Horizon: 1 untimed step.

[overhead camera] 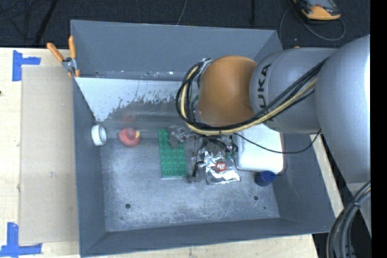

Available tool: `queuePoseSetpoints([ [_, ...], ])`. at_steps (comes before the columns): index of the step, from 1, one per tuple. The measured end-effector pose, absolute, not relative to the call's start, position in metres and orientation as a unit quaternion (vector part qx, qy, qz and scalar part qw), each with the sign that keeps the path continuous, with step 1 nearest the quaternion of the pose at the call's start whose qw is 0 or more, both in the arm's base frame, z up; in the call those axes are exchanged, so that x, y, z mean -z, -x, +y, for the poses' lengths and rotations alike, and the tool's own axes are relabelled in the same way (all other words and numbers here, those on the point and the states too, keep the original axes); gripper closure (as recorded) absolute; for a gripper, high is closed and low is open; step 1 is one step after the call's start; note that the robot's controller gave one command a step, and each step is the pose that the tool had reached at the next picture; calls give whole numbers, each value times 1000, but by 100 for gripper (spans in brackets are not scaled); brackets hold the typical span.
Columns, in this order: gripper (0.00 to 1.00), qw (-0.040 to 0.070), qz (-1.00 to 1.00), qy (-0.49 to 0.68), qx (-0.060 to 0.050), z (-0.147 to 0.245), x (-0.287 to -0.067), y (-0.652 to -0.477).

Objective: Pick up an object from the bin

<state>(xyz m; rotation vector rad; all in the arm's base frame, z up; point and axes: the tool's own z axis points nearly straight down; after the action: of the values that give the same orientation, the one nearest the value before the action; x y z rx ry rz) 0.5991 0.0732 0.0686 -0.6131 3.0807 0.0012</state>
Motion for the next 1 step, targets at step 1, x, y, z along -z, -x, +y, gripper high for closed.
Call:
queuePoseSetpoints([
  [1,0,0,972,236,0,94,-70,-571],
])
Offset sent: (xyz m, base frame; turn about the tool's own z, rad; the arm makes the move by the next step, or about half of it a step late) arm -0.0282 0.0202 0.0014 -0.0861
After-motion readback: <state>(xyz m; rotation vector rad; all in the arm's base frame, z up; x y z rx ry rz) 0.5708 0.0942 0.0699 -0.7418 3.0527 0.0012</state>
